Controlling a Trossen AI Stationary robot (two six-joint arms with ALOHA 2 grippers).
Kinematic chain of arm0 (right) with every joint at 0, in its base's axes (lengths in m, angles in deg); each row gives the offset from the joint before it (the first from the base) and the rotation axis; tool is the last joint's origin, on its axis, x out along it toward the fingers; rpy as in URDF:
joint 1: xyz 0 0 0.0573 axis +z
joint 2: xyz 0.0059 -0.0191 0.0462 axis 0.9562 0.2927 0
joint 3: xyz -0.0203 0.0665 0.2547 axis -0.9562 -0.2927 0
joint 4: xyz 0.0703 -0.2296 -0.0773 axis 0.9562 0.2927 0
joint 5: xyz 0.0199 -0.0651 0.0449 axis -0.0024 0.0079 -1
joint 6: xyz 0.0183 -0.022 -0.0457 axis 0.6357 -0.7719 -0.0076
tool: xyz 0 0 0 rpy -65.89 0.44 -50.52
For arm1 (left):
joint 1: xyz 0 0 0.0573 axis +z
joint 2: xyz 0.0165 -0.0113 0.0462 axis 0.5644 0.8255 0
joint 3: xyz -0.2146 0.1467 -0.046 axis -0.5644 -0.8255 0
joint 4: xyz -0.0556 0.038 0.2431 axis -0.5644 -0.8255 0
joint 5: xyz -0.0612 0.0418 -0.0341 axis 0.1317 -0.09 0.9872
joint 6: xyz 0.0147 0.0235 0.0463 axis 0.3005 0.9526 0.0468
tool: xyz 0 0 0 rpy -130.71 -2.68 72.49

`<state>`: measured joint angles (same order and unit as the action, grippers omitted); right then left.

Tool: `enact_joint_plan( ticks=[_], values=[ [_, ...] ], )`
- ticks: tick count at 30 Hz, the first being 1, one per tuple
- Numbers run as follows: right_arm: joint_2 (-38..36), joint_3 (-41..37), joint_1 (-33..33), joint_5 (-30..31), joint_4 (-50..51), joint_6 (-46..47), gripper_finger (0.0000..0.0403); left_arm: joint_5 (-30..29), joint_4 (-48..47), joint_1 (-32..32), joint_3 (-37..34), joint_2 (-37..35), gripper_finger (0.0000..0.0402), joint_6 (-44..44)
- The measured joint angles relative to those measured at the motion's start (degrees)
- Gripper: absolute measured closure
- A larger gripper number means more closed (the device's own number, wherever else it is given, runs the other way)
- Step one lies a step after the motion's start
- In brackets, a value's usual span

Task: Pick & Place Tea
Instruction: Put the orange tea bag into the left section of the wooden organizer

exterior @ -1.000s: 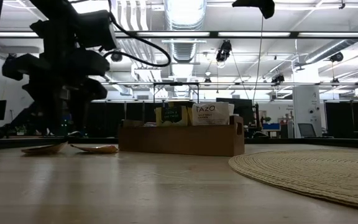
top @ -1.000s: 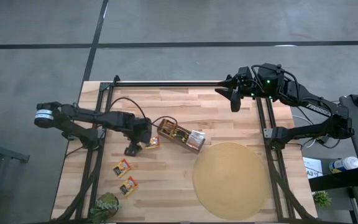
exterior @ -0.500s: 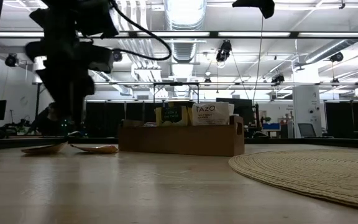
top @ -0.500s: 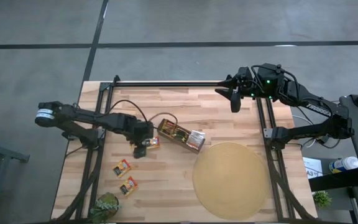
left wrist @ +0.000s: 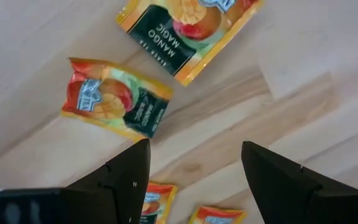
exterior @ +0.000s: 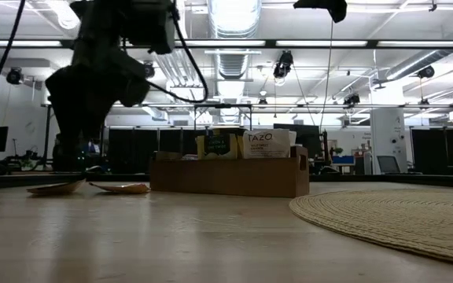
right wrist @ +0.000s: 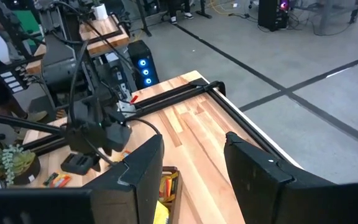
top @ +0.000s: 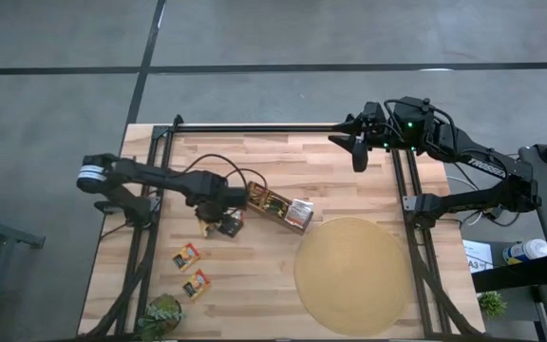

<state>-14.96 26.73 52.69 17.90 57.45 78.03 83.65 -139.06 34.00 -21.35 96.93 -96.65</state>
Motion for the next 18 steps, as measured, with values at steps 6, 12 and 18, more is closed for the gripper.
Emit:
enact_joint_plan(
  ticks=[6, 12, 18],
  values=[
    [0.0, 0.0, 0.0, -0.6, 0.4, 0.0, 0.0234, -0.3, 0.0, 0.0, 1.3, 4.1, 0.0156, -5.9],
    [-0.1, 0.0, 0.0, -1.8, 0.9, -2.1, 0.0234, -4.6, -0.1, 0.0, 1.3, 7.6, 0.0156, -13.5],
    [-0.1, 0.0, 0.0, -3.5, 0.9, -4.0, 0.0234, -6.8, 0.4, 0.0, 1.3, 11.3, 0.0156, -16.1]
  ],
)
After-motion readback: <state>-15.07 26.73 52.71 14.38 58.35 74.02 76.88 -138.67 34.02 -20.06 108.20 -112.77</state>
